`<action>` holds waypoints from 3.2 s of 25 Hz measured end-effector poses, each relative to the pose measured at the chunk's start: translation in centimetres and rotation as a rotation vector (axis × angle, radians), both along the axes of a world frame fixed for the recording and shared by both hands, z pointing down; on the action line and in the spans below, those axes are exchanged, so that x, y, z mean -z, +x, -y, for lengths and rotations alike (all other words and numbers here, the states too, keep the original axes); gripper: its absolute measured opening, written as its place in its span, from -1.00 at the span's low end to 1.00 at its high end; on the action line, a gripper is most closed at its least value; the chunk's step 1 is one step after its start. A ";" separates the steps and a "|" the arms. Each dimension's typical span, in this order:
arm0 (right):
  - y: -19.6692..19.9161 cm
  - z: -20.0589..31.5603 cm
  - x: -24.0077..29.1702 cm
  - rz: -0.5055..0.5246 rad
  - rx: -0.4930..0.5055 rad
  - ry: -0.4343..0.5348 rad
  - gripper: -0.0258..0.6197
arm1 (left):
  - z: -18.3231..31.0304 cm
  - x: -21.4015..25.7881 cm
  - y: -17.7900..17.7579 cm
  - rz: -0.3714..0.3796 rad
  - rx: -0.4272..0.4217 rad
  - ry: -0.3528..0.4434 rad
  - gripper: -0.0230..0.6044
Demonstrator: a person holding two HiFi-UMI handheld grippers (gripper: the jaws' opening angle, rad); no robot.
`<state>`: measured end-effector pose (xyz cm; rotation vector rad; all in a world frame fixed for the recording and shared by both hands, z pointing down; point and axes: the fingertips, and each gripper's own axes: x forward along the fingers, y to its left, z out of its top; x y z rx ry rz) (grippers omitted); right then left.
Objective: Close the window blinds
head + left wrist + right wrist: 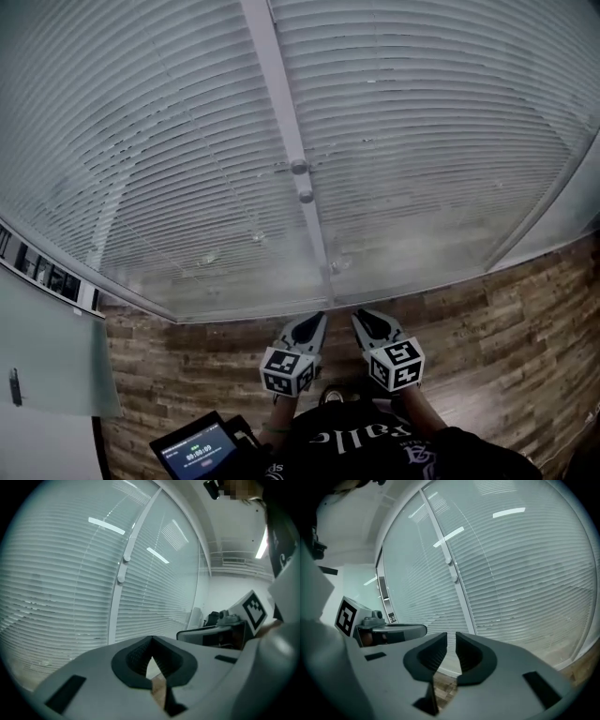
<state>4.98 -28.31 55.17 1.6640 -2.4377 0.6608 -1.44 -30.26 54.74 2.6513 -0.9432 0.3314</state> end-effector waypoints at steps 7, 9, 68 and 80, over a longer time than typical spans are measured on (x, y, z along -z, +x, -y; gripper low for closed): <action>-2.5 -8.2 -1.3 -0.048 -0.082 -0.040 -0.71 | -6.9 -0.5 -2.1 -0.055 -0.119 -0.064 -0.91; -2.3 -10.4 -1.3 -0.068 -0.108 -0.046 -0.71 | -8.5 -0.6 -2.2 -0.068 -0.135 -0.071 -0.91; -22.8 -57.9 -0.8 -0.041 -0.112 -0.007 -0.71 | -58.4 1.1 -21.8 -0.136 -0.159 -0.005 -0.91; -24.5 -60.3 0.4 -0.074 -0.140 0.022 -0.71 | -60.1 1.9 -23.6 -0.159 -0.187 0.015 -0.91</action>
